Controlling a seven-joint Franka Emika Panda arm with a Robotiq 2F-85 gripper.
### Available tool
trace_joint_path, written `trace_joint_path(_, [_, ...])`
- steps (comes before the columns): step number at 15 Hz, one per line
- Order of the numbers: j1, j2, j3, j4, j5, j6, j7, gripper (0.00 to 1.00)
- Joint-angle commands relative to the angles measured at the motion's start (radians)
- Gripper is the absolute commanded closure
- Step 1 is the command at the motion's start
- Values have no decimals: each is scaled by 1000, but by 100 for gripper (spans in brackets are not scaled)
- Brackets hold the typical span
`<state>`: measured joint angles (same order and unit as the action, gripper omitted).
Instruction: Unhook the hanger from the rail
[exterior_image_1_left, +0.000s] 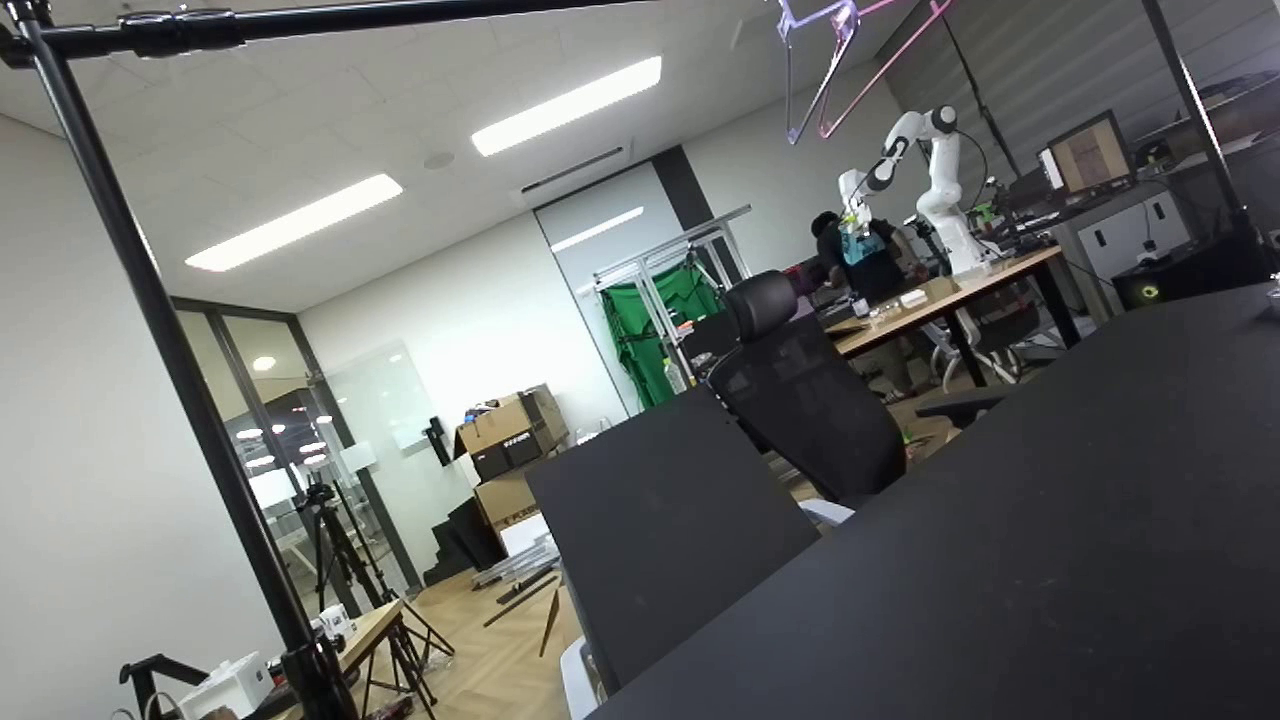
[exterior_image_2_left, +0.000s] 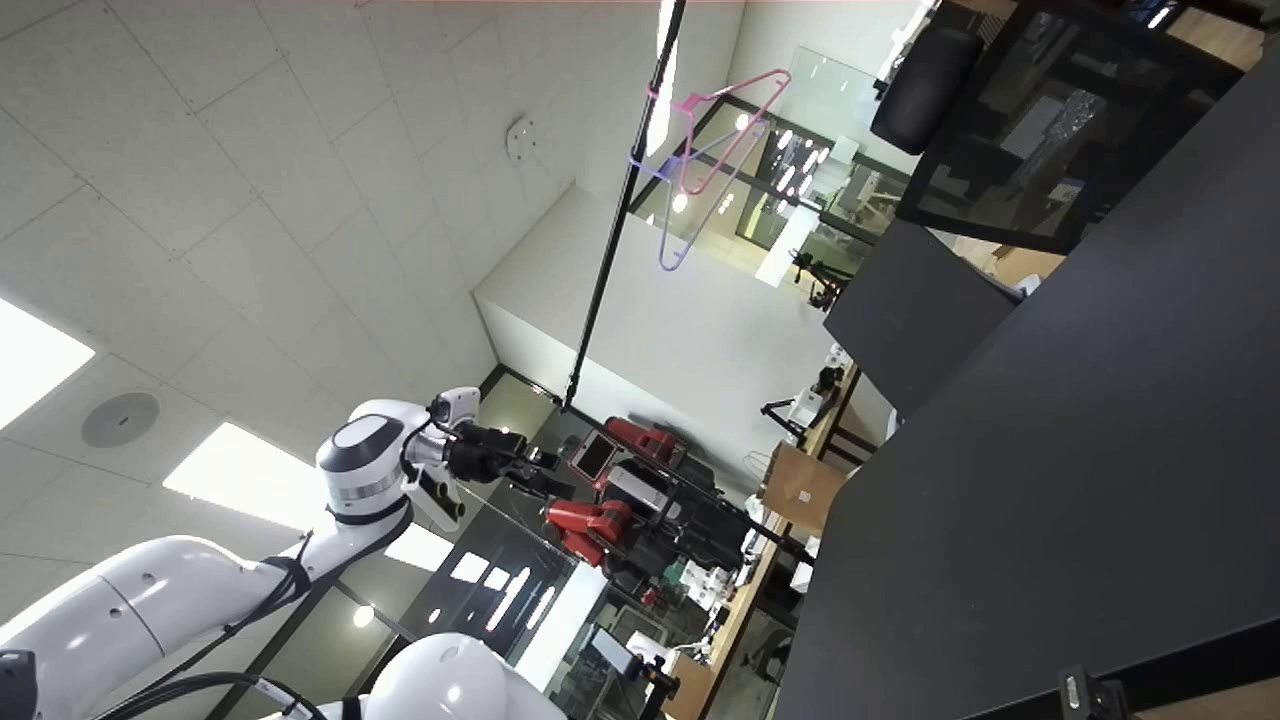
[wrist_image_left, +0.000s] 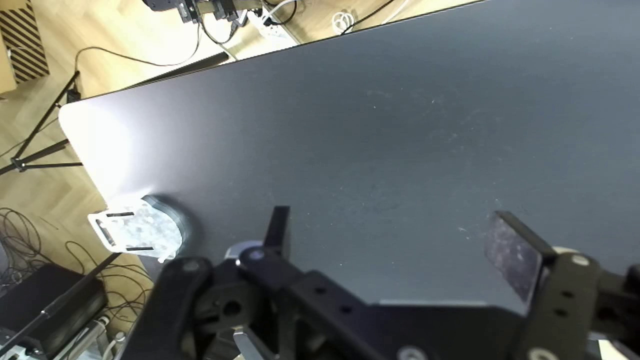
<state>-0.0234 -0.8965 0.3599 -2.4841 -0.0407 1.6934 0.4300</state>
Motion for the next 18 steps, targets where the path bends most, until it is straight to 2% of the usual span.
trace_joint_path(1, [20, 7, -13, 2, -13, -3, 13, 0])
trace_joint_path(4, [-16, 72, -26, 12, -59, 147, 5, 0])
trace_joint_path(9, [-128, 311, -75, 89, -157, 488, 31, 0])
trace_joint_path(13, [-227, 533, -74, 251, -274, 693, 98, 0])
trace_joint_path(15, [-261, 634, -68, 358, -339, 764, 182, 0])
trace_joint_path(16, [-314, 679, -31, 414, -351, 792, 234, 0])
trace_joint_path(17, [-280, 733, -69, 480, -390, 787, 297, 0])
trace_joint_path(18, [-276, 776, -75, 538, -419, 785, 354, 0])
